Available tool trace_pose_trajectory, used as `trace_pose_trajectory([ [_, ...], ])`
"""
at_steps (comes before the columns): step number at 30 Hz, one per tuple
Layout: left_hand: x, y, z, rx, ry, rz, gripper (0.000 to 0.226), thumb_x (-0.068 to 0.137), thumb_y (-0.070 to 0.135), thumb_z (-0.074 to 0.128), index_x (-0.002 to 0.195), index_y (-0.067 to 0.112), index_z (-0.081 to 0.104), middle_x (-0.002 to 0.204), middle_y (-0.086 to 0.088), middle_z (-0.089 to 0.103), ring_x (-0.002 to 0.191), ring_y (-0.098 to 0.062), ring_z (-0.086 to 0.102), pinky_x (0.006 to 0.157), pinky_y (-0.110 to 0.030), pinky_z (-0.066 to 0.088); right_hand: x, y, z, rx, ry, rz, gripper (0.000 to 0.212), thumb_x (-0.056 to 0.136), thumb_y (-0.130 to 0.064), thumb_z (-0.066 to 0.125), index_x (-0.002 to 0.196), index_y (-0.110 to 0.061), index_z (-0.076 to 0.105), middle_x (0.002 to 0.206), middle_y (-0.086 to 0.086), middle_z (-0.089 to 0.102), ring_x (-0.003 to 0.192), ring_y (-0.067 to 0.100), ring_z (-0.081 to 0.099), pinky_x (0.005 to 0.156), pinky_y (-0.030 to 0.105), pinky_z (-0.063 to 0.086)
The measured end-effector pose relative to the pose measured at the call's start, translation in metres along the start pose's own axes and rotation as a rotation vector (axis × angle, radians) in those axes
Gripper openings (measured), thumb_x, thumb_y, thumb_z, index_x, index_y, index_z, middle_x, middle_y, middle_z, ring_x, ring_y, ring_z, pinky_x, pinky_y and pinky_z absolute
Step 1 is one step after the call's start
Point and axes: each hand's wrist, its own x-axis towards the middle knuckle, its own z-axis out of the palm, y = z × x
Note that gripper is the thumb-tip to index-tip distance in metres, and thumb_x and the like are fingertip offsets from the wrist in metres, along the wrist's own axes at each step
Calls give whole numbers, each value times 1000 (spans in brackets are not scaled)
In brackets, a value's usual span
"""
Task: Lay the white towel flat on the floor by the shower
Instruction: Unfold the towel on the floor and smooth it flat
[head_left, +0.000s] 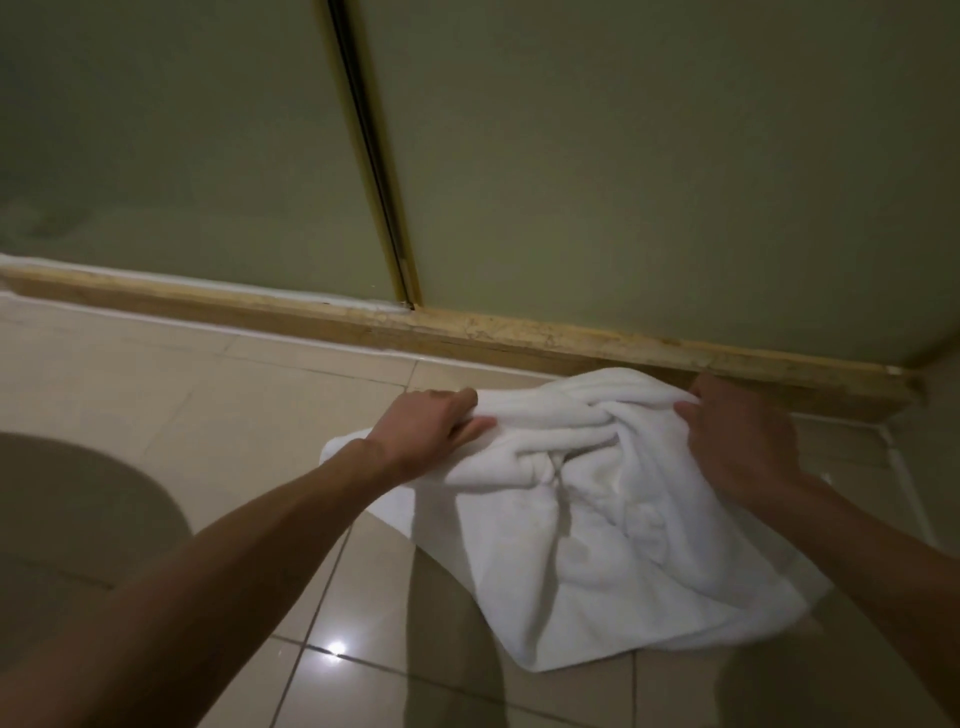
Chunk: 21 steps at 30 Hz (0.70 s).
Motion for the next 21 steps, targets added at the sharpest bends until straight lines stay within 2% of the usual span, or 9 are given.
trace_pose_trajectory([
  [2,-11,-2,0,20,-2,0,32,96,47,47,77,23,36,69,2,48,58,-19,41,57,-30,28,-2,7,1,-38,7,7,16,94,-27,53,80,-18,51,86,10,64,83,32,62,65,31,32],
  [6,-32,-10,-3,60,-42,-14,32,97,46,45,79,20,37,74,-4,56,63,-28,52,58,-31,30,-10,30,-1,-12,7,70,16,89,-22,58,78,-19,46,88,14,64,86,35,62,65,33,33],
  [8,-44,-15,-2,78,-51,-4,32,98,47,44,79,21,38,75,-6,59,63,-28,54,57,-31,31,-16,40,-2,25,-29,79,6,87,-14,61,88,-14,55,94,20,65,93,39,62,71,39,38],
  [9,-50,-16,-1,82,-58,2,32,98,46,44,79,21,38,75,-7,60,64,-29,54,57,-31,31,-18,43,-3,33,-57,96,9,86,-12,61,95,-9,58,98,22,64,96,40,61,76,42,40],
  [10,-56,-17,-1,86,-70,5,32,98,46,44,79,21,37,75,-7,60,64,-30,55,57,-32,32,-20,48,-2,13,-83,111,11,87,-11,60,97,-7,59,96,23,64,95,41,60,79,43,42],
  [13,-77,-25,1,87,-102,-14,36,97,49,39,75,21,36,69,-4,56,61,-28,53,57,-31,30,-28,57,-9,-123,-143,206,7,90,-19,54,85,-14,51,84,17,61,83,36,61,77,41,48],
  [17,-95,-23,1,95,-108,-43,44,87,60,18,69,24,34,62,3,46,55,-22,44,56,-29,28,-36,63,-14,-84,-199,251,11,92,-22,55,88,-11,55,106,22,62,103,38,59,89,44,45],
  [19,-91,-14,1,163,-119,-28,47,84,62,14,71,23,38,69,1,51,60,-24,51,57,-29,28,-34,59,-13,-98,-254,238,15,94,-24,52,96,-10,58,113,21,61,106,37,57,90,43,45],
  [21,-79,-3,1,197,-107,-35,50,83,62,18,83,22,49,84,-2,57,73,-25,57,61,-30,32,-31,51,-13,-100,-278,249,22,95,-27,49,106,-9,58,119,20,59,110,37,56,92,43,45],
])
